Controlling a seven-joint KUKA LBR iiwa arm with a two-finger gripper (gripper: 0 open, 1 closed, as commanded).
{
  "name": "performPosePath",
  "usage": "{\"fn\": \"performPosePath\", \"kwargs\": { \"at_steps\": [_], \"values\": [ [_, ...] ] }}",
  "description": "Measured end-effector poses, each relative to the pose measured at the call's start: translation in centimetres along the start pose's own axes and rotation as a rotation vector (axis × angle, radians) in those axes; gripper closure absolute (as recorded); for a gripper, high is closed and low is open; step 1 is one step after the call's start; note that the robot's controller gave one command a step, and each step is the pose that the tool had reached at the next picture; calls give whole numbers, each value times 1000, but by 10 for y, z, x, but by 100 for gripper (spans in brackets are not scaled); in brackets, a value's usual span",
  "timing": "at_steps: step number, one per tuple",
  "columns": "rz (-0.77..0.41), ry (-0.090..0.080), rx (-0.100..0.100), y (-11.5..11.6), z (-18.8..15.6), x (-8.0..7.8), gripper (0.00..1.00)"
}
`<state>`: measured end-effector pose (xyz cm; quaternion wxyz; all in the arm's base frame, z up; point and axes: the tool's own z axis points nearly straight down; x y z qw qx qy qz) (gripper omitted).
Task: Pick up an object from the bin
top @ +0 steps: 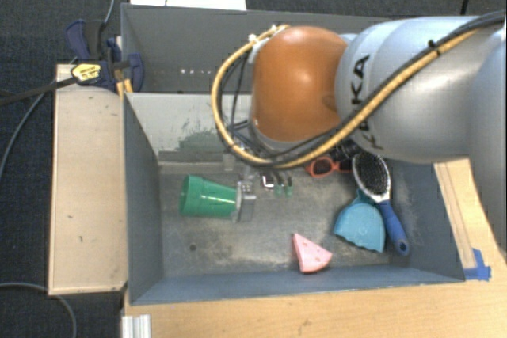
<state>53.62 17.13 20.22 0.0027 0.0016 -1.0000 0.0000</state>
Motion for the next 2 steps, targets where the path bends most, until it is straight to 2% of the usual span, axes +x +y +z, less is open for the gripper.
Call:
{"fn": "performPosePath", "kwargs": {
  "at_steps": [1, 2],
  "values": [
    [4, -8, -1, -1, -5, -1, 0],
    [-33, -16, -3, 7, 29, -4, 0]
  ]
}}
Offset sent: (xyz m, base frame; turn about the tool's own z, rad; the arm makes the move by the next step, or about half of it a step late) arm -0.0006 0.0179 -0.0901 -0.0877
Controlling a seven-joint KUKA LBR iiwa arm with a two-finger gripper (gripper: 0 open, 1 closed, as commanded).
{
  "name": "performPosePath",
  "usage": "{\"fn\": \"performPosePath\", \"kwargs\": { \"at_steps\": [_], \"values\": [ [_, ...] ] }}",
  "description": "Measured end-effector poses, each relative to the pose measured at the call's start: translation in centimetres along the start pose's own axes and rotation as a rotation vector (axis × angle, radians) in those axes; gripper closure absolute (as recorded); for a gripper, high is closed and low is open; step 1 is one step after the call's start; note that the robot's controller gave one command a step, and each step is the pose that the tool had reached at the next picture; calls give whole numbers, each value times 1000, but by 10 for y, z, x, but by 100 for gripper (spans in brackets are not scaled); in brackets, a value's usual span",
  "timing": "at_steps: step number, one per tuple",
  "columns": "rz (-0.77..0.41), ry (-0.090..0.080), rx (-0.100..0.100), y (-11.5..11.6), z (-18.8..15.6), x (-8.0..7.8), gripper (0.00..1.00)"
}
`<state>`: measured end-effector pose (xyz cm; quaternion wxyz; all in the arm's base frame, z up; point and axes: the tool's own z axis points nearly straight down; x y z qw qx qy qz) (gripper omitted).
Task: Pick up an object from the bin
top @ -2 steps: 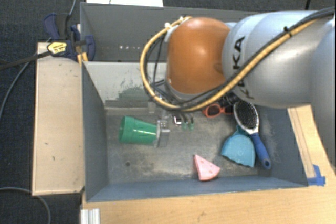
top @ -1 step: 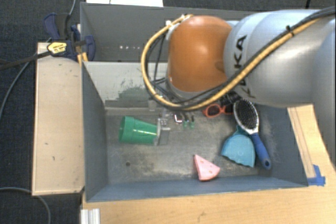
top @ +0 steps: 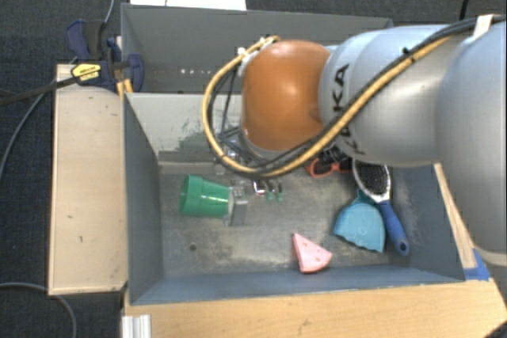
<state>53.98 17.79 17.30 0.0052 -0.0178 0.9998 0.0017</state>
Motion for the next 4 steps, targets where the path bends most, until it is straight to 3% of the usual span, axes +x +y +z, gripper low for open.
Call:
{"fn": "performPosePath", "kwargs": {
  "at_steps": [1, 2, 3, 4],
  "values": [
    [61, 9, 2, 11, 40, 0, 0],
    [176, -2, -2, 24, 58, -14, 0],
    [51, -1, -1, 31, 80, -27, 0],
    [156, -3, -3, 55, 102, -21, 100]
  ]
}}
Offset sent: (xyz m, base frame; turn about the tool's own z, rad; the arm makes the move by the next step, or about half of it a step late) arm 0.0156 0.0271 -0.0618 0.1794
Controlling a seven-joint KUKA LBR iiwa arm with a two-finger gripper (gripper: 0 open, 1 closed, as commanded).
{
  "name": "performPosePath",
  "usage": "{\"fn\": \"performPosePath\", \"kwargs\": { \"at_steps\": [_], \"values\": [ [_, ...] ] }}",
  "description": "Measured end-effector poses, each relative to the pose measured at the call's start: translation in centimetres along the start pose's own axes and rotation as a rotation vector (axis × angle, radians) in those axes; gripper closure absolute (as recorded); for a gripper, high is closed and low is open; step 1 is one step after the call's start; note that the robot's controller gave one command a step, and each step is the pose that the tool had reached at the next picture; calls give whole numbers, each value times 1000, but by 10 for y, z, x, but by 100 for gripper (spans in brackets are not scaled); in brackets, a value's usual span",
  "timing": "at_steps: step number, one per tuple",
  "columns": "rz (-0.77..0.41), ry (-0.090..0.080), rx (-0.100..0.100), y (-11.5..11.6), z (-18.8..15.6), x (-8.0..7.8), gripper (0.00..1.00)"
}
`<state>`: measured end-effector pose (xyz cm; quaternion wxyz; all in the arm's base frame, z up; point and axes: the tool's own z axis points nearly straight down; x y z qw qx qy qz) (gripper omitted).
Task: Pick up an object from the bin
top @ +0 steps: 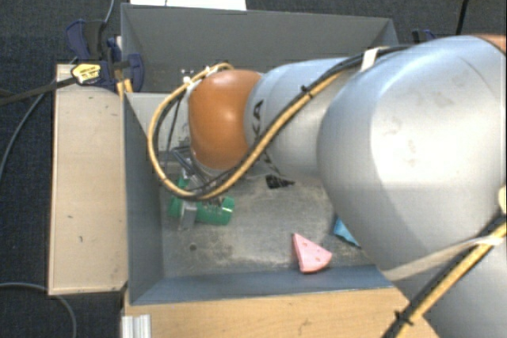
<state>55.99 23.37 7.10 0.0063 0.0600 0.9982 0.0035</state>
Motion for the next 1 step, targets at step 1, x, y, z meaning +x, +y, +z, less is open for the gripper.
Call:
{"fn": "performPosePath", "kwargs": {
  "at_steps": [1],
  "values": [
    [4, 0, 0, 0, 0, 0, 100]
  ]
}}
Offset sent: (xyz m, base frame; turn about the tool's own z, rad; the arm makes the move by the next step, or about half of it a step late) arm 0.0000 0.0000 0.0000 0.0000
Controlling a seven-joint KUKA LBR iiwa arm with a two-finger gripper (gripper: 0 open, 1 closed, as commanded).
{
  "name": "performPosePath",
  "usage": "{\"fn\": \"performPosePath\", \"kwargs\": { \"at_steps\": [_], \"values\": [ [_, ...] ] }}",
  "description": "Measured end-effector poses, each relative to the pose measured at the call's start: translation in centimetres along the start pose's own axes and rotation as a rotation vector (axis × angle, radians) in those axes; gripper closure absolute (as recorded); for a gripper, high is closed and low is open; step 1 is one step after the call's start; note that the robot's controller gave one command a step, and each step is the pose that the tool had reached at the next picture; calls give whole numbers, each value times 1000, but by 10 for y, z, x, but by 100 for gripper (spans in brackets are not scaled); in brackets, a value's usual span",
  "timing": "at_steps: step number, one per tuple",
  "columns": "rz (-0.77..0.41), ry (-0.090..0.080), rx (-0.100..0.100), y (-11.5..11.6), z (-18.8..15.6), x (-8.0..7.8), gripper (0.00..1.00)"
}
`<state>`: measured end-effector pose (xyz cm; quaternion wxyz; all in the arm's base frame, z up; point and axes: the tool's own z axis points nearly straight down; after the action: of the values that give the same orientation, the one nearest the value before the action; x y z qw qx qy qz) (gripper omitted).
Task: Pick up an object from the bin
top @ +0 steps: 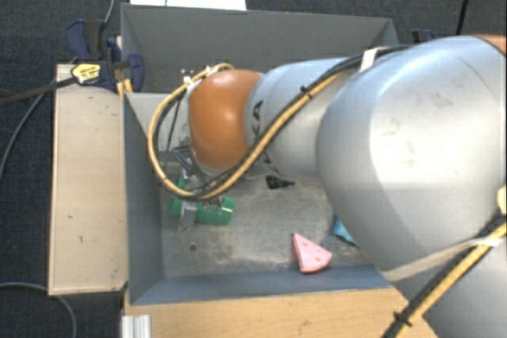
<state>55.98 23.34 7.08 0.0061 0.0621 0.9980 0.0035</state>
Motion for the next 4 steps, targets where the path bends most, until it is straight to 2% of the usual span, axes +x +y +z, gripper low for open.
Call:
{"fn": "performPosePath", "kwargs": {
  "at_steps": [2, 3, 4],
  "values": [
    [4, 0, 0, 0, 0, 0, 100],
    [-95, 6, 3, -8, -15, 5, 100],
    [-150, -1, 0, -14, -25, 4, 100]
  ]
}}
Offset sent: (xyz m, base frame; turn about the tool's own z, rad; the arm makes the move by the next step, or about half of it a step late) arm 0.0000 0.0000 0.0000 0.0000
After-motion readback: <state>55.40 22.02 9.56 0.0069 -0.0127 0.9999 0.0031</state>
